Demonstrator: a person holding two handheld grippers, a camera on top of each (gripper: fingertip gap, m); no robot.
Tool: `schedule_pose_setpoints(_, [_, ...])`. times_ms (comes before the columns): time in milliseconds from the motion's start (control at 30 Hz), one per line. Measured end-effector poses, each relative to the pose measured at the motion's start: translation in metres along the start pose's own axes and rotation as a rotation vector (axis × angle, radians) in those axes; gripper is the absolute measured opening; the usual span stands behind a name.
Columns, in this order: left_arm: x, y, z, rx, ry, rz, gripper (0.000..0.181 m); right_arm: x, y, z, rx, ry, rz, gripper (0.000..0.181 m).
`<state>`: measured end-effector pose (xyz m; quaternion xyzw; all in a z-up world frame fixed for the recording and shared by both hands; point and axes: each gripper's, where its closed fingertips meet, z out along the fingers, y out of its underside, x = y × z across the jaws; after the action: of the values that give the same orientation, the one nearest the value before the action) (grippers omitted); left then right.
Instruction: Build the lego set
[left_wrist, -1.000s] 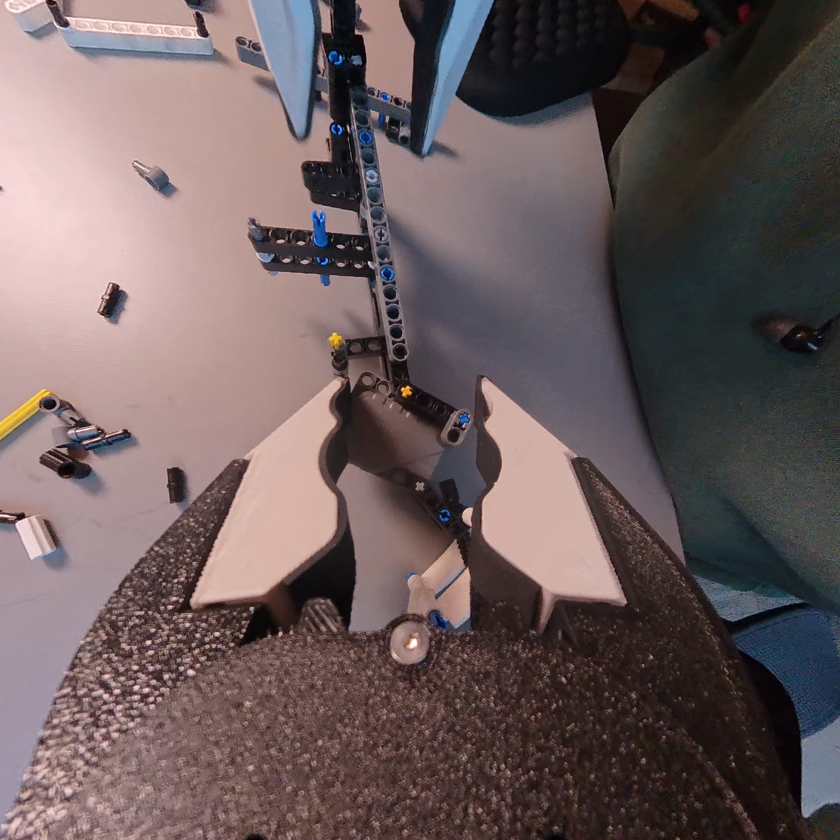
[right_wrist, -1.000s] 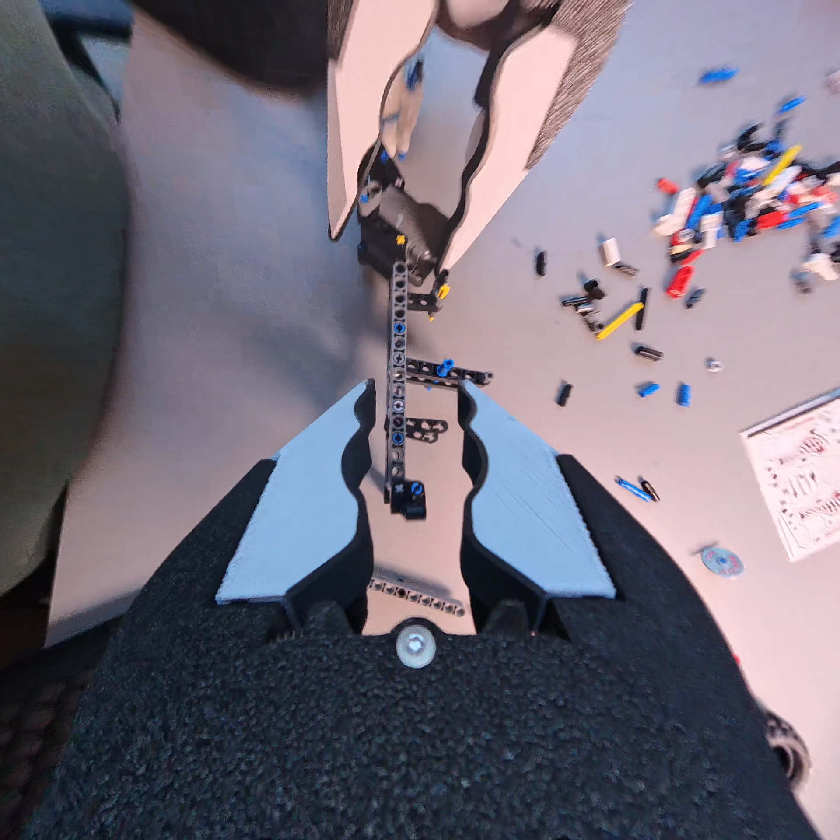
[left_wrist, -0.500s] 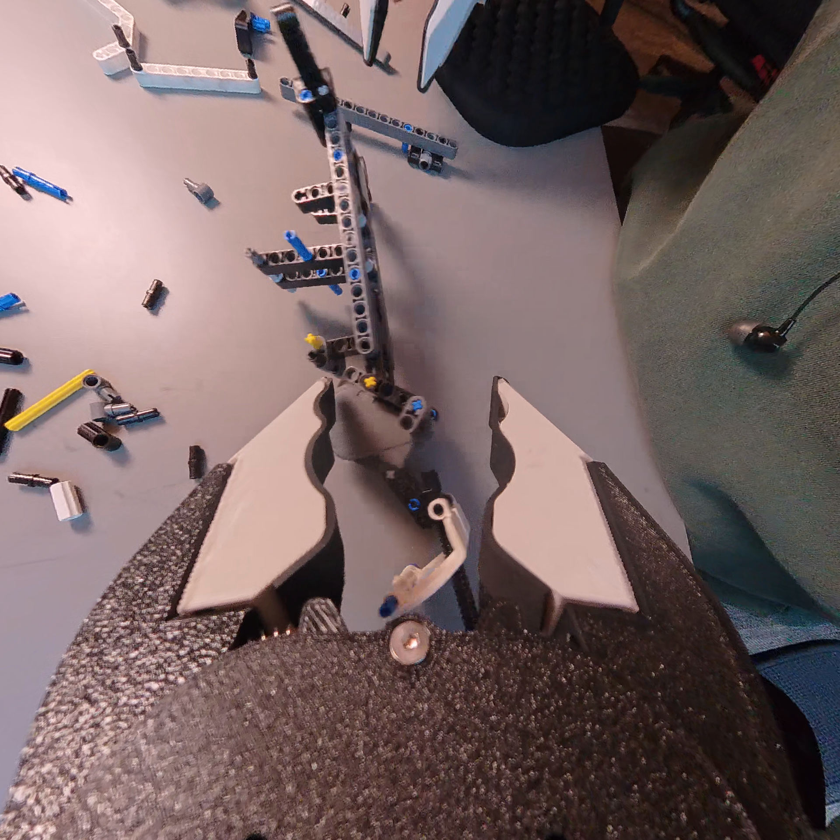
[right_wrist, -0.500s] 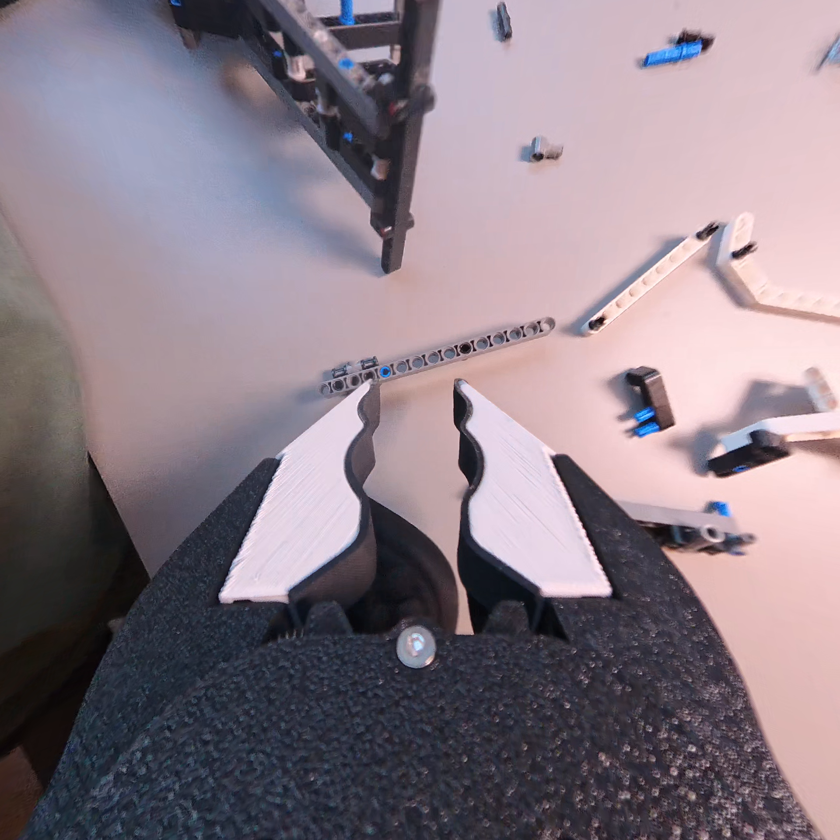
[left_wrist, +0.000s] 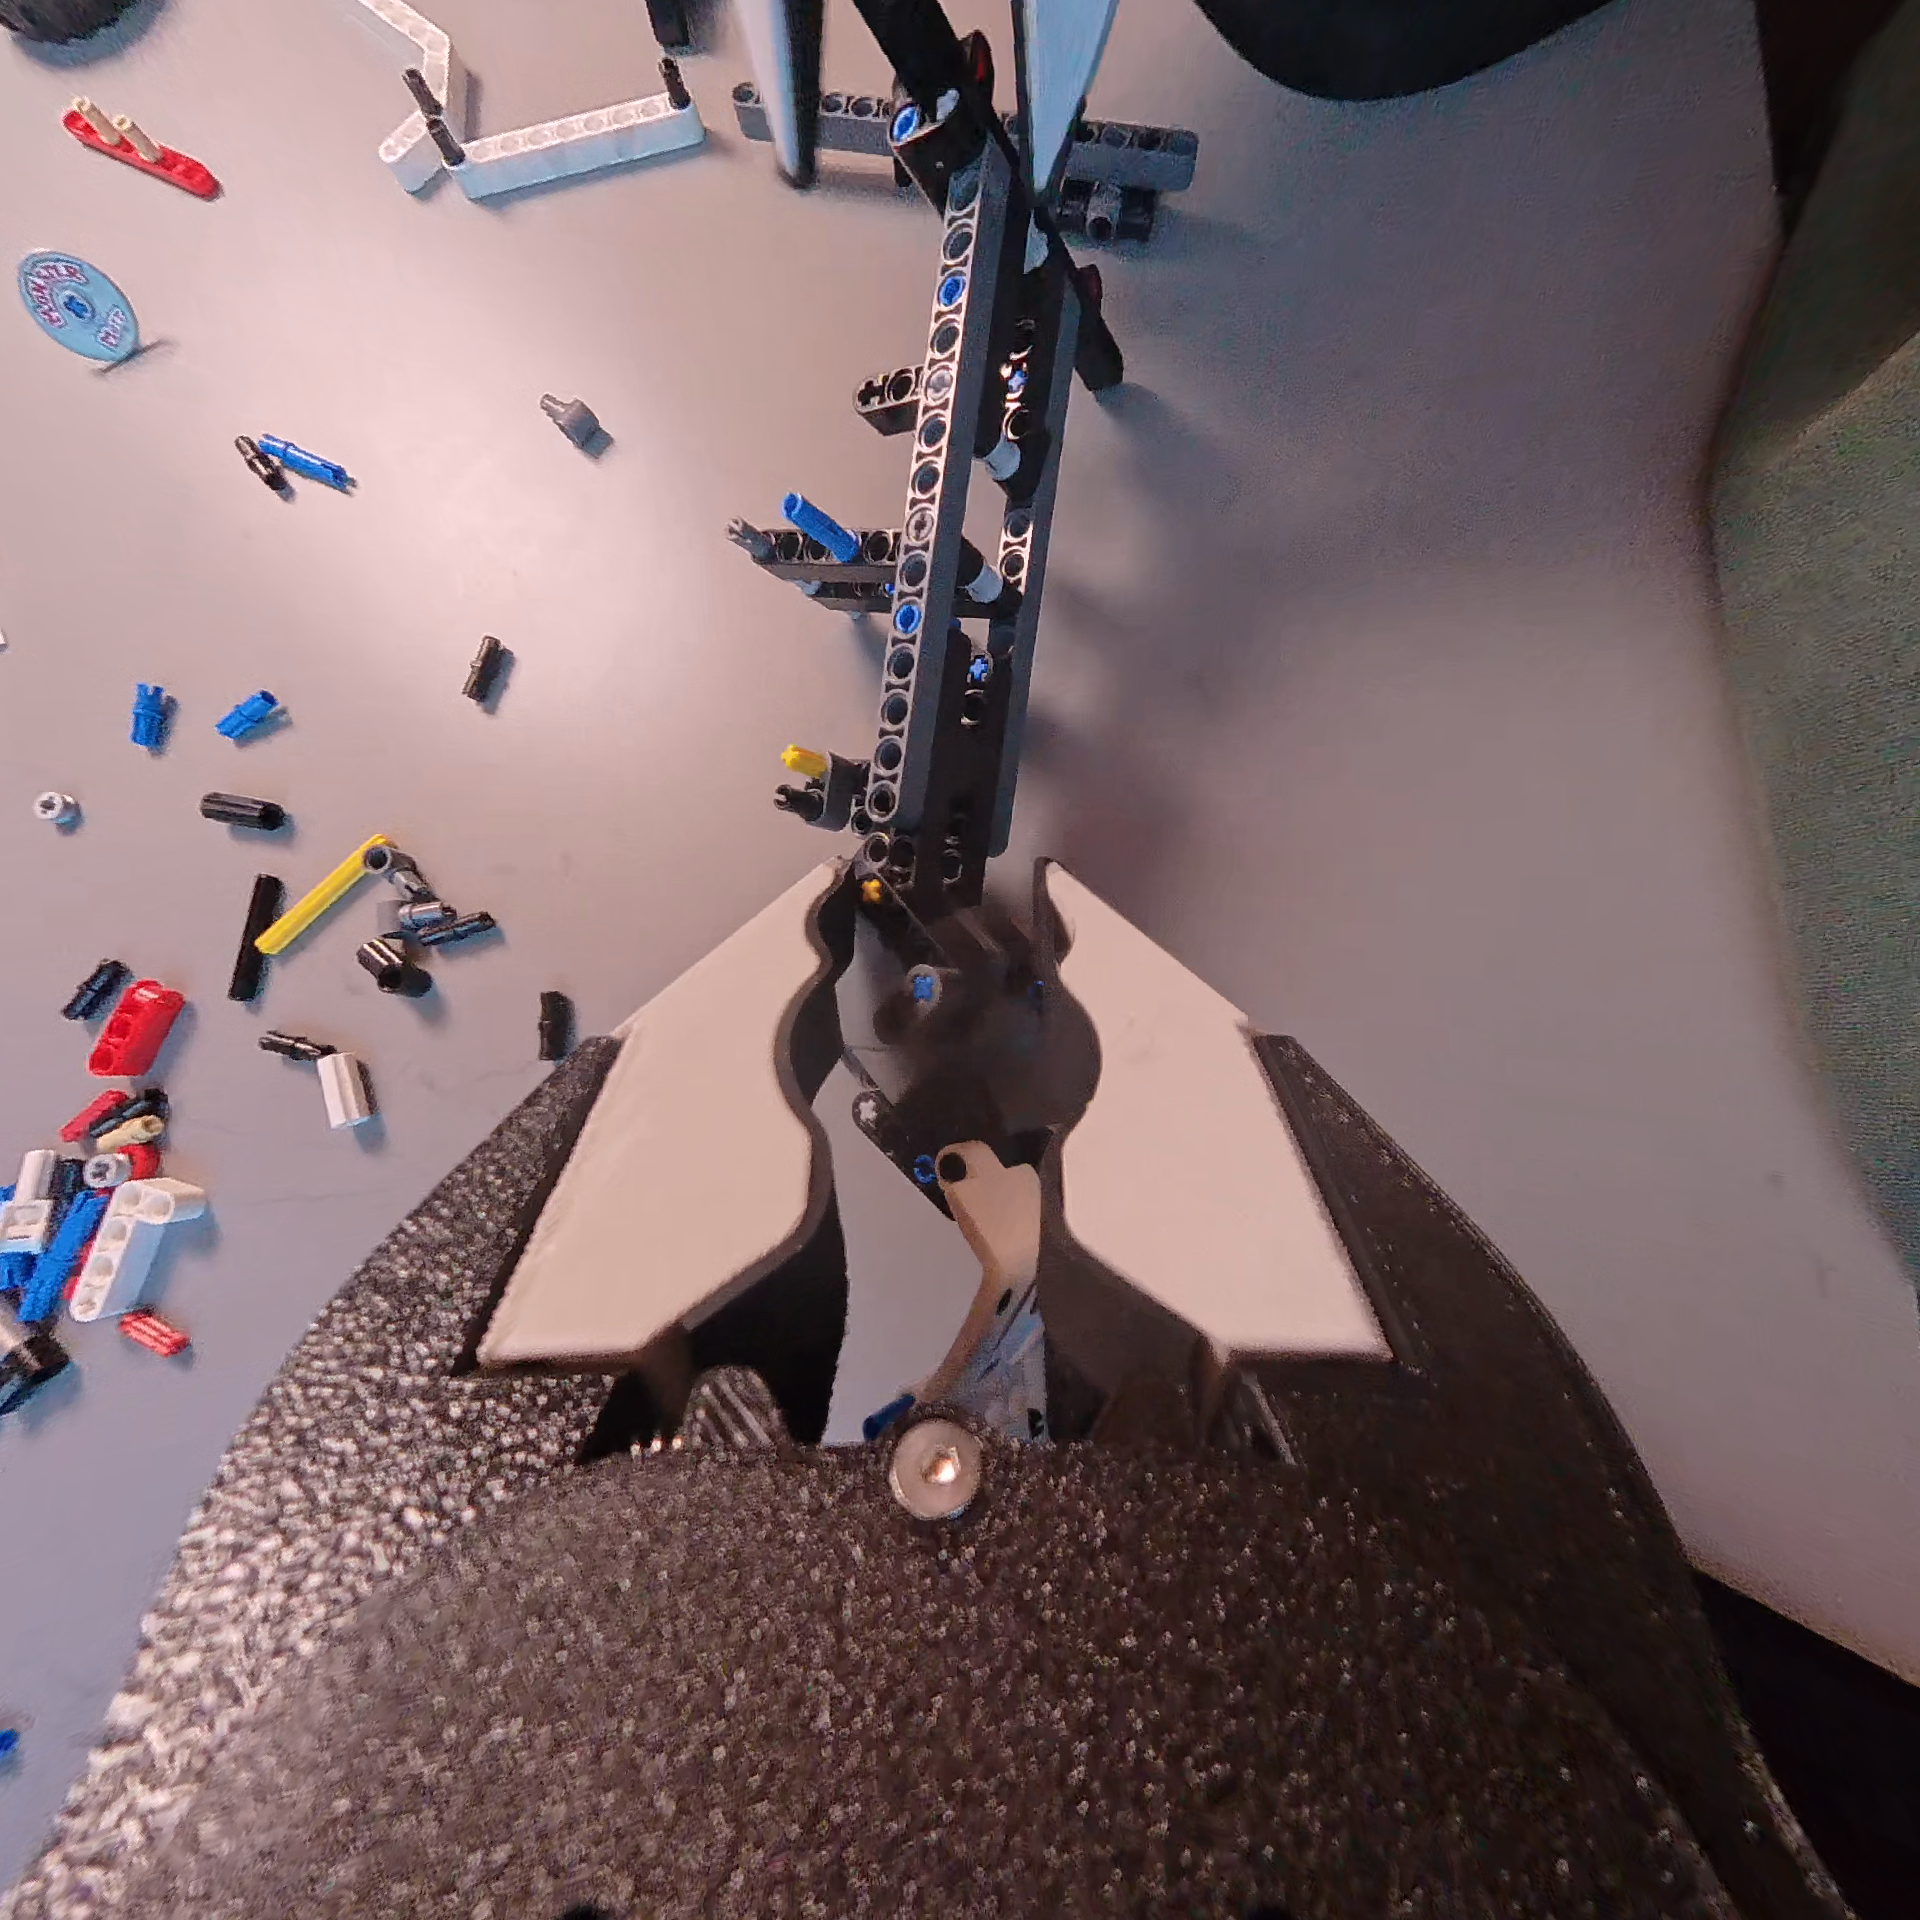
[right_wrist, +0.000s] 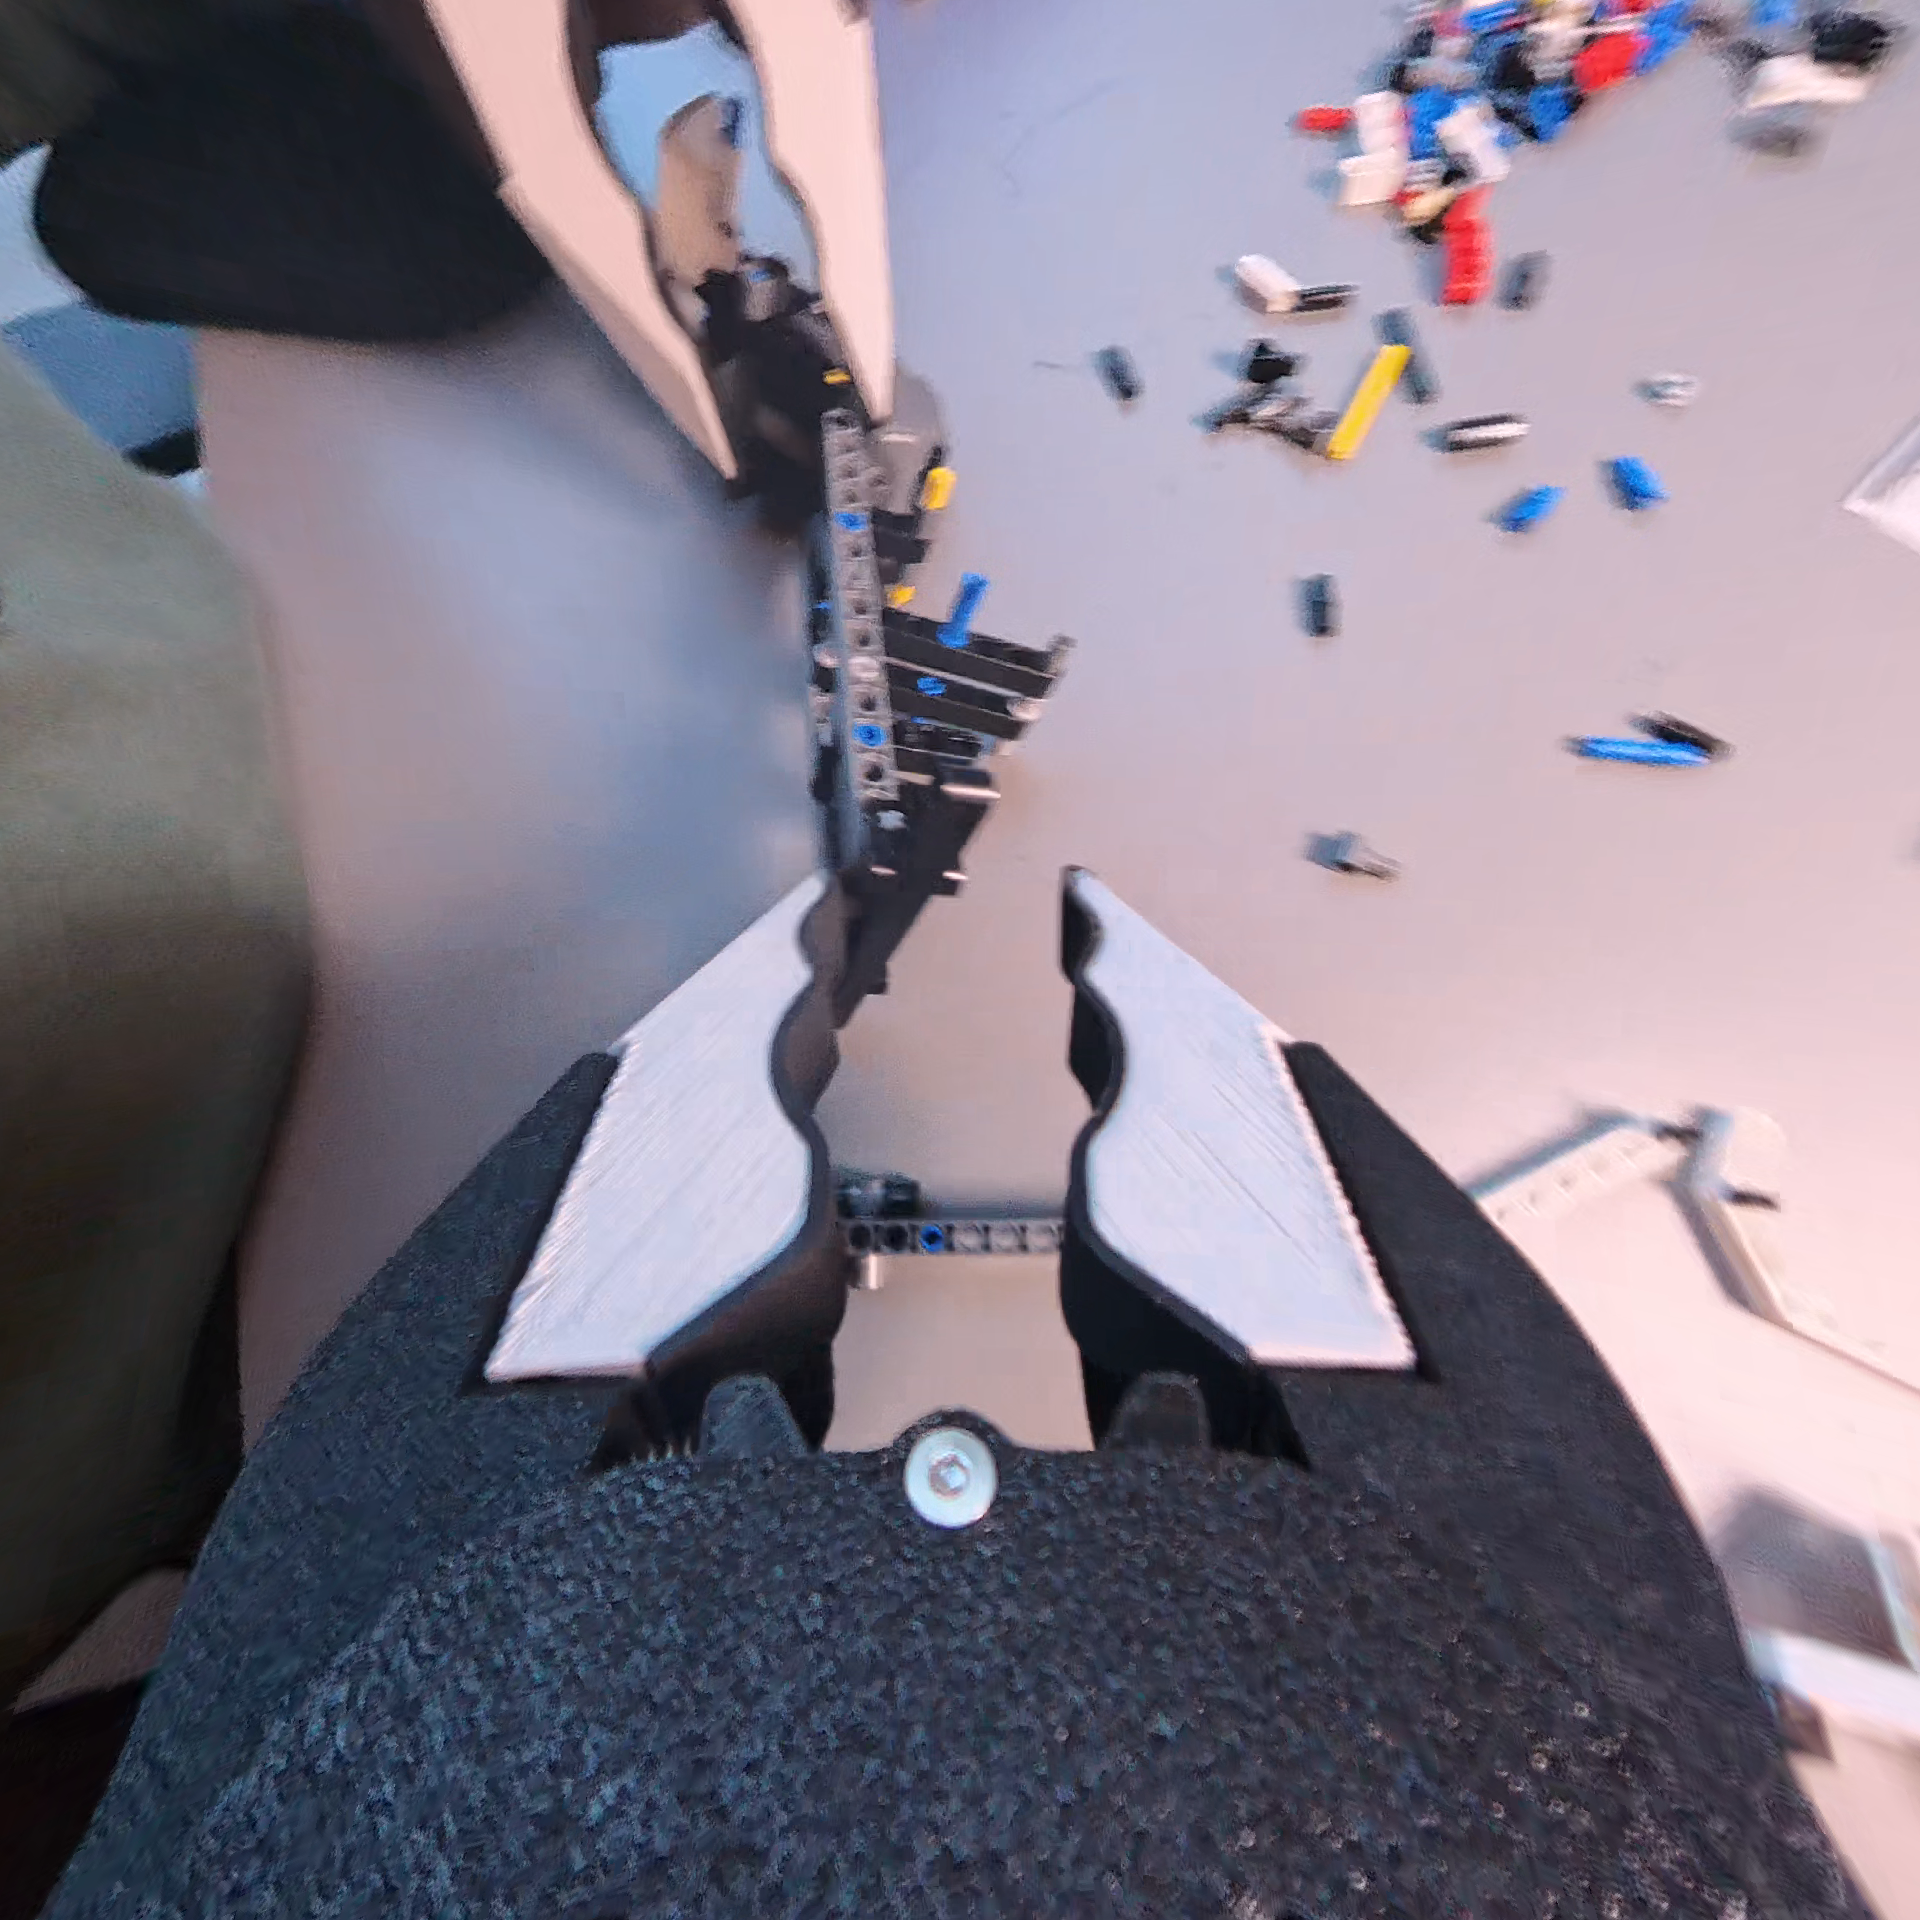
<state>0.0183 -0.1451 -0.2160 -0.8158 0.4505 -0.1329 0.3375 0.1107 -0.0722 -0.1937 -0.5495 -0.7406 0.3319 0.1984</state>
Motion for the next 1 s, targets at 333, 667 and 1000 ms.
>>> schedule_pose_setpoints(333, [0.010, 0.010, -0.022, 0.109, -0.020, -0.120, 0.046, -0.025, -0.013, 0.022, 0.045, -0.078, -0.212, 0.018])
schedule_pose_setpoints(667, [0.056, 0.038, -0.051, -0.026, 0.113, -0.115, 0.050, -0.041, 0.010, 0.014, 0.033, 0.119, -0.865, 0.016])
schedule_pose_setpoints(1000, [0.001, 0.020, -0.106, 0.096, -0.164, -0.213, 0.050, -0.040, 0.006, 0.011, 0.022, -0.086, -0.657, 0.016])
